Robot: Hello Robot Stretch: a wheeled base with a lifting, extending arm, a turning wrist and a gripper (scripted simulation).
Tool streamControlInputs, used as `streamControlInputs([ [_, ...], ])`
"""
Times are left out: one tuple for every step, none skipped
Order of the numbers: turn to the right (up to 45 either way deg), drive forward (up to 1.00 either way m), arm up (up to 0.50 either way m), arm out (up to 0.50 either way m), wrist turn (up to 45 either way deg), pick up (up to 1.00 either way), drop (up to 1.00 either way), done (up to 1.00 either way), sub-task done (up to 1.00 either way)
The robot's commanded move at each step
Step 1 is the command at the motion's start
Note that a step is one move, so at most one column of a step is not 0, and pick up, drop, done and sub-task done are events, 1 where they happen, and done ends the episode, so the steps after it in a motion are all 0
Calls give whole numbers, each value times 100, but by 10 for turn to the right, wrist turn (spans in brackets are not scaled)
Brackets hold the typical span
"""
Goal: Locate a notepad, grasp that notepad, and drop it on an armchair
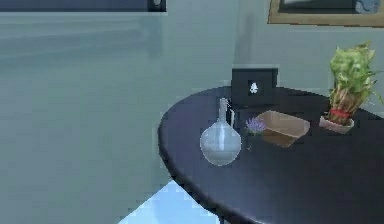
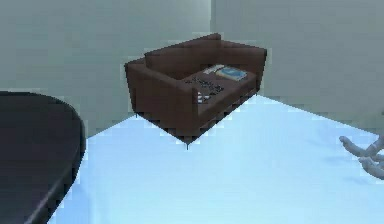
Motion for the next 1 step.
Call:
streamControlInputs([
  [-450, 0, 0, 0, 0, 0, 0, 0, 0],
])
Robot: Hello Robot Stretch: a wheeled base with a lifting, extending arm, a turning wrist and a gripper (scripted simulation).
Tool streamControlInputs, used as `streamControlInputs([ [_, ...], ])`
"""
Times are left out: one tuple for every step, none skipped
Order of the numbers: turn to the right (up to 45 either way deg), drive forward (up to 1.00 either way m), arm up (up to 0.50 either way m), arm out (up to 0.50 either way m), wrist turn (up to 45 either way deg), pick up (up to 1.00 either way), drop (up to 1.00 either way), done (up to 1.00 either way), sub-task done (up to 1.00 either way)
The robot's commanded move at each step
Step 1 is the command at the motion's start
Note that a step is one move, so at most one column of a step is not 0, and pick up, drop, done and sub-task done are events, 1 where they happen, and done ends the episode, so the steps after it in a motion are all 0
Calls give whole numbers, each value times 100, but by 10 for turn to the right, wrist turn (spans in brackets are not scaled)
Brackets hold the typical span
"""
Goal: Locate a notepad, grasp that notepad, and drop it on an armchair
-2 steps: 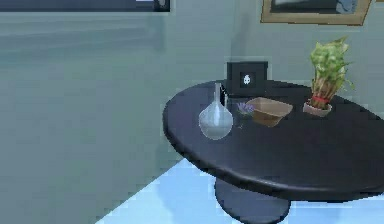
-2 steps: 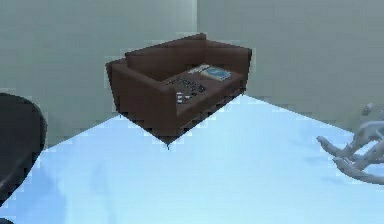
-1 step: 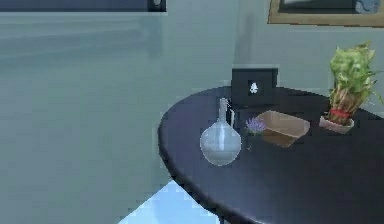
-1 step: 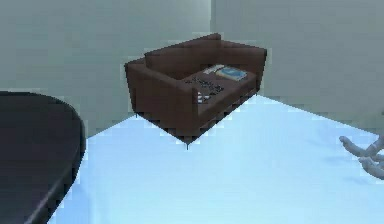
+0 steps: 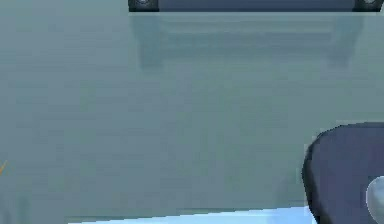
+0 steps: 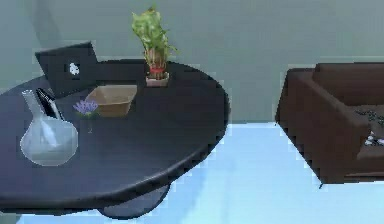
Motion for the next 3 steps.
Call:
streamControlInputs([
  [-450, 0, 0, 0, 0, 0, 0, 0, 0],
  [-450, 0, 0, 0, 0, 0, 0, 0, 0],
  [-30, 0, 0, 0, 0, 0, 0, 0, 0],
])
